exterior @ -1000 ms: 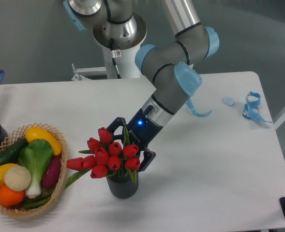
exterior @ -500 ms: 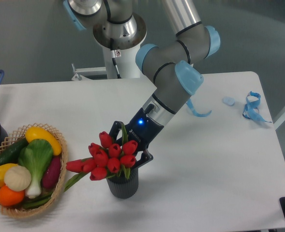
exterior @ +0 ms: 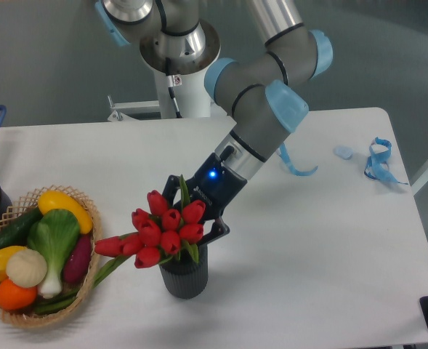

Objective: Pick up the flowers from the vase
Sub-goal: 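Lift the gripped tulips straight up out of the grey vase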

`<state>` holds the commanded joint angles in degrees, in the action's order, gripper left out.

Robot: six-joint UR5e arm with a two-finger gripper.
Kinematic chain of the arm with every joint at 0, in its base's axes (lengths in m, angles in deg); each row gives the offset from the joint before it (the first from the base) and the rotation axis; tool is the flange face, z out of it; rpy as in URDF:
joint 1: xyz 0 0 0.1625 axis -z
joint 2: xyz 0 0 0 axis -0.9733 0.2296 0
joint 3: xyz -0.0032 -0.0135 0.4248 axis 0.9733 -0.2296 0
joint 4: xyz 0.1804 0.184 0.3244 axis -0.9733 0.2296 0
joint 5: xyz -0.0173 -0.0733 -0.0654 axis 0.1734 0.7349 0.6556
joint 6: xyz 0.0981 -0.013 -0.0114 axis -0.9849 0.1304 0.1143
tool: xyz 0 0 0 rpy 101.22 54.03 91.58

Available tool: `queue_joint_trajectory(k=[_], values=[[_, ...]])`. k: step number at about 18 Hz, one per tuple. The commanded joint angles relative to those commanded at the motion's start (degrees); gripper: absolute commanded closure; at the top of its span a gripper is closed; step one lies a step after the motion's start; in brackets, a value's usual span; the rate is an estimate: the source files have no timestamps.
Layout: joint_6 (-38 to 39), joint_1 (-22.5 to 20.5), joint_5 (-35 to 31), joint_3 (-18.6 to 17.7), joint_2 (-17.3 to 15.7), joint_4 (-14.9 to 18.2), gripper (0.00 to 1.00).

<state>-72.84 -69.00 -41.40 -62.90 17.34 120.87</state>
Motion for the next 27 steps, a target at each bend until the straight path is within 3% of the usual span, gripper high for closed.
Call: queue_joint_trajectory(k=[14,24,27], values=[[15.0,0.2,0.1,9.1,-2.5,0.1,0.52],[24.4,-0.4,1.8,13.6,-4.9,0.2,0.52],[24.5,-3.1,1.8,13.5,-4.9,0.3,0.52]])
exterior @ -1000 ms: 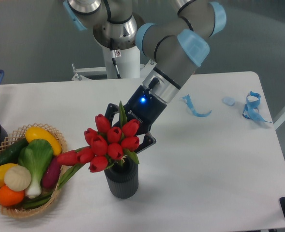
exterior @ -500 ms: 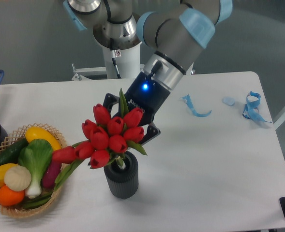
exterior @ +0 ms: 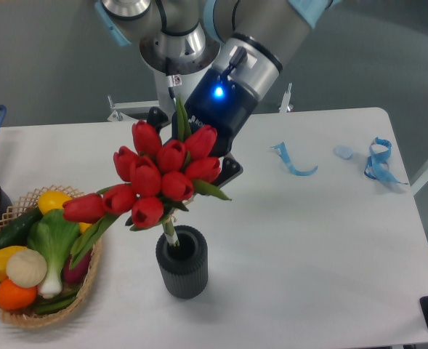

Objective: Pick up the flowers from the vase
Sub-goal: 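Lift the gripped tulips straight up out of the grey vase, then carry the tulip bunch up and away from the vase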

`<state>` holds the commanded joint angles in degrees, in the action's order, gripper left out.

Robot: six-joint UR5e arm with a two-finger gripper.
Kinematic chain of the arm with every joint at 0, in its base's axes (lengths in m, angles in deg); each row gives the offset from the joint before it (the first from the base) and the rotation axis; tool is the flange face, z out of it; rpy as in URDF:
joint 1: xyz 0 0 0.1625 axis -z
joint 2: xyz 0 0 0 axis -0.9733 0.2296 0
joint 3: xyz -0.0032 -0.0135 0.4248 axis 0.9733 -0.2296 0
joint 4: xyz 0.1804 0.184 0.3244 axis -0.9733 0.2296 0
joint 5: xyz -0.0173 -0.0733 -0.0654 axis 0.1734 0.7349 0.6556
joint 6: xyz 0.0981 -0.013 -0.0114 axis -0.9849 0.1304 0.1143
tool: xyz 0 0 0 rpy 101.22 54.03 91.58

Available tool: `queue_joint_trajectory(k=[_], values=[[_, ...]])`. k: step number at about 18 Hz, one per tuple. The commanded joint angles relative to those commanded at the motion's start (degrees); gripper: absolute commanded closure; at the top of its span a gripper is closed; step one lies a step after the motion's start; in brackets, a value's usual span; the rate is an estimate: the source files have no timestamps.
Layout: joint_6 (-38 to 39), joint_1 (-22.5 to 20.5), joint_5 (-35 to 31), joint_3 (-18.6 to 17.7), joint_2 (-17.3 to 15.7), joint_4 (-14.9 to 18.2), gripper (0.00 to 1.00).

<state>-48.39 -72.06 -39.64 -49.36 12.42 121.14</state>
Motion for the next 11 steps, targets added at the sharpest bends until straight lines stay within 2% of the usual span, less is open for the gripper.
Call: queue_joint_trajectory(k=[3,5,11], values=[[-0.8,-4.1,-0.2,-0.1,0.3,-0.1,0.52],[-2.2,-5.0,-0.6,0.3,1.1,-0.1,0.52],[-11.7,-11.2,-0.7,-1.3,3.6,-0.1,0.52]])
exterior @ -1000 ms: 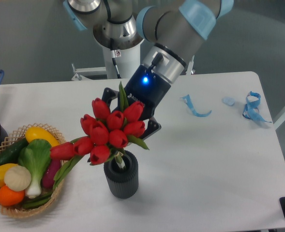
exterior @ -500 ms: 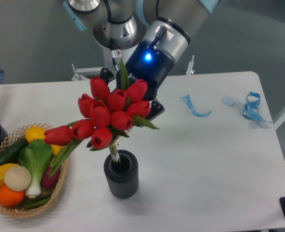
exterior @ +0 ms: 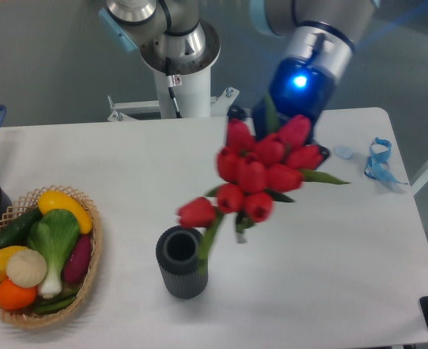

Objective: Pick up the flowers from the vase
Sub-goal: 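Carry the tulip bunch up and away from the vase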

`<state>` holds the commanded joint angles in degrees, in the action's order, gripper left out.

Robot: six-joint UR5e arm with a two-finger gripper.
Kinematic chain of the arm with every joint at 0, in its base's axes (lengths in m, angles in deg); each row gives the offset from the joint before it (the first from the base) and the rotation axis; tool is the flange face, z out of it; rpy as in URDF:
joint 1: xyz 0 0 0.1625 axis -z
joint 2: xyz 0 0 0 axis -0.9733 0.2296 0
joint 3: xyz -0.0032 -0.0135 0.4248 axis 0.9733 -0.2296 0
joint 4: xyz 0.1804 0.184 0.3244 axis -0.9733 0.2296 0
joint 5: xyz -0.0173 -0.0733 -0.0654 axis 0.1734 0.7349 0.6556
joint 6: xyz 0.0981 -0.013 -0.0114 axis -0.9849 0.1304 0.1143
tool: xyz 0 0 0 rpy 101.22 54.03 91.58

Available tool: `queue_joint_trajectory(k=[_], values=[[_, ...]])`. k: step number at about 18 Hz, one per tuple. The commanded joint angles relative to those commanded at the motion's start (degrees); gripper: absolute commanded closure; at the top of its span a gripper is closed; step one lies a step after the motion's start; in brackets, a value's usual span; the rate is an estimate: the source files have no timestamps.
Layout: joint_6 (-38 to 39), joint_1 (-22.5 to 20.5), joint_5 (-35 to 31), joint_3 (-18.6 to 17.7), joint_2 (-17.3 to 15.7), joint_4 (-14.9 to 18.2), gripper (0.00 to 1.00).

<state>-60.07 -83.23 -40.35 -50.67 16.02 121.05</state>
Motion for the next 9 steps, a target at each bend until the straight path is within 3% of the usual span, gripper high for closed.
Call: queue_joint_trajectory(k=[3,9], values=[[-3.7,-2.1,0.1,-1.3,-0.1,0.0,0.52],[-3.9,-3.0,0.0,-2.7,-0.3,0.0,0.52]])
